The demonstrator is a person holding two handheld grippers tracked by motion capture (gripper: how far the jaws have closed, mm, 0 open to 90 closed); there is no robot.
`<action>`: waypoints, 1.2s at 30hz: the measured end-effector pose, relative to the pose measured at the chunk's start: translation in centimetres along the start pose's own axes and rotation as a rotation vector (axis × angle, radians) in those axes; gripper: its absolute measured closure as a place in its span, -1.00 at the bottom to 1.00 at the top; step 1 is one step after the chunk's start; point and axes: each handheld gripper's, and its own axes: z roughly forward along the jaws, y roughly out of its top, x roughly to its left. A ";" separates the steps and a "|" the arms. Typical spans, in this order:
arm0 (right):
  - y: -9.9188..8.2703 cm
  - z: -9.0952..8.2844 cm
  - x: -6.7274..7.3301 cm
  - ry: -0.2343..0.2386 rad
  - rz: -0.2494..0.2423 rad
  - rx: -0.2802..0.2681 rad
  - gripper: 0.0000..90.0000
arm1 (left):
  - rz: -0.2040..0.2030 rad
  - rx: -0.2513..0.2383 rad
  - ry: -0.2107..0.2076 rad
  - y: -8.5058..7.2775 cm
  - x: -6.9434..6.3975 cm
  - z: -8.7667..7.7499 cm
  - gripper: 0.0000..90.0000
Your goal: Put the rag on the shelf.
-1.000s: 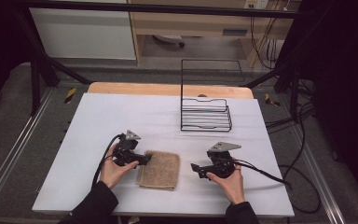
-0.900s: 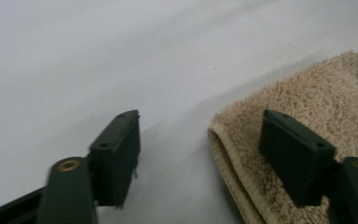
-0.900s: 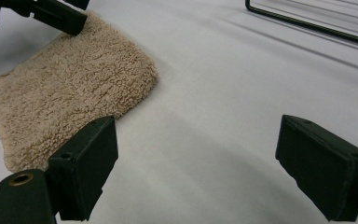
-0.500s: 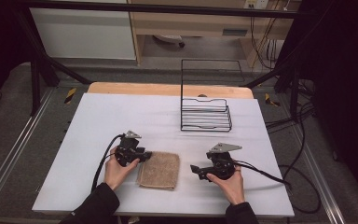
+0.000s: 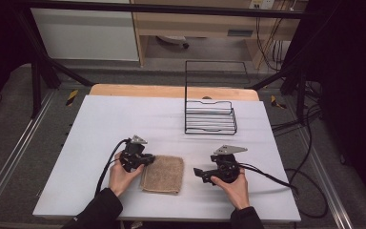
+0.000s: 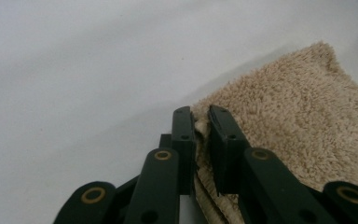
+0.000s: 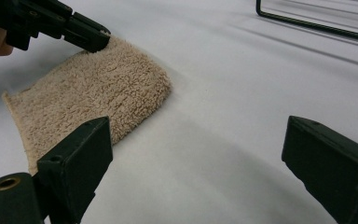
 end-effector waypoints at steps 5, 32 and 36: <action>0.6 0.5 0.3 0.013 0.013 -0.021 -0.84 | 0.003 0.001 0.002 -0.1 0.0 0.1 0.82; 3.3 7.3 2.9 -0.056 0.038 0.051 -0.04 | 0.047 -0.013 -0.011 -0.4 0.2 0.2 0.81; 3.0 7.5 3.0 -0.049 0.047 0.069 0.17 | 0.048 -0.013 -0.013 -0.4 0.2 0.2 0.80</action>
